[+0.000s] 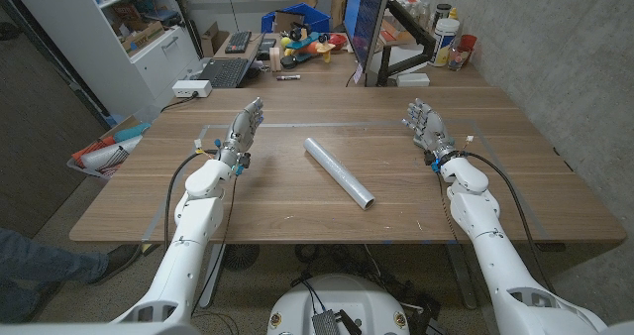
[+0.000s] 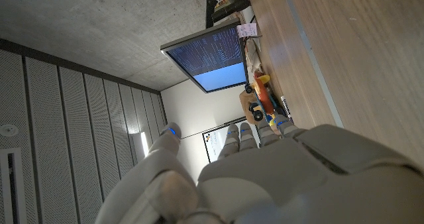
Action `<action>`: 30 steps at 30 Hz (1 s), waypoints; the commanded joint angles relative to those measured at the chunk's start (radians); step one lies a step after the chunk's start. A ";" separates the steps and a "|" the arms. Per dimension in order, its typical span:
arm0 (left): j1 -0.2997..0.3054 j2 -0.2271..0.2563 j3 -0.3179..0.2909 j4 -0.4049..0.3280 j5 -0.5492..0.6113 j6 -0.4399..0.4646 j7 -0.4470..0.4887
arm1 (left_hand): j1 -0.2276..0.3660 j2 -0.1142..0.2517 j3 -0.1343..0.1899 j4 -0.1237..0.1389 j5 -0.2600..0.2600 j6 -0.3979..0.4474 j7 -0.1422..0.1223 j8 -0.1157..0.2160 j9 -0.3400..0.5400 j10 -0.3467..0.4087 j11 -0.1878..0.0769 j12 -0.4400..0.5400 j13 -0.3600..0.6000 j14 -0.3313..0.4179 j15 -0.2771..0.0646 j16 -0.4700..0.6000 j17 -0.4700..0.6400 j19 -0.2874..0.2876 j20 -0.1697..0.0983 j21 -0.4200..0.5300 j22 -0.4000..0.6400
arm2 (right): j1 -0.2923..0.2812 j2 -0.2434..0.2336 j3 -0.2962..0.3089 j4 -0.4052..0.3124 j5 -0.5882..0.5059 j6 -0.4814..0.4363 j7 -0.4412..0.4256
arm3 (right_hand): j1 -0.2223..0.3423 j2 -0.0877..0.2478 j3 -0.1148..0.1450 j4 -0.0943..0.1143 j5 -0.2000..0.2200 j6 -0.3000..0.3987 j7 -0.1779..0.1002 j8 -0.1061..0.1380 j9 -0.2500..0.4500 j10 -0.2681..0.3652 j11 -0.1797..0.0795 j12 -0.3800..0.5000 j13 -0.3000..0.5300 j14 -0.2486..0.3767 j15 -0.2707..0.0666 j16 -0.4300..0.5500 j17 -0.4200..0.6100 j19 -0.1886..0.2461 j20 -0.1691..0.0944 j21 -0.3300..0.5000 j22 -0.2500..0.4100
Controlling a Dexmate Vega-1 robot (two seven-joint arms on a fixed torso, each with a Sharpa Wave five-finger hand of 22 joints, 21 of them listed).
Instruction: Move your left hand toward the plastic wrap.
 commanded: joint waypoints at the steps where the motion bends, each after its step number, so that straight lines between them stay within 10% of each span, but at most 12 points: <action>1: 0.006 0.000 0.006 -0.016 0.027 -0.019 0.002 | 0.015 -0.001 0.002 -0.006 0.004 0.009 0.003 0.004 0.005 -0.006 0.000 0.005 0.003 -0.008 0.001 0.003 0.001 -0.015 0.006 -0.005 0.005 | -0.003 0.006 0.011 -0.005 -0.004 0.000 0.002 | 0.003 0.007 -0.001 -0.001 0.004 0.008 0.000 0.006 0.001 0.008 0.003 -0.005 0.002 0.007 0.002 0.005 0.001 0.011 0.001 -0.007 0.003; 30: 0.003 0.008 0.029 -0.018 0.064 -0.040 -0.001 | 0.025 -0.001 0.004 -0.019 0.004 0.012 0.002 0.005 0.005 -0.003 -0.003 0.006 0.002 -0.008 -0.001 0.003 0.001 -0.016 0.012 -0.018 0.006 | 0.003 0.015 0.016 0.013 -0.006 0.014 -0.002 | 0.003 0.010 -0.008 -0.002 0.004 0.009 -0.001 0.006 0.001 0.009 0.003 -0.010 0.002 0.007 0.004 0.006 -0.007 0.014 0.002 -0.021 0.004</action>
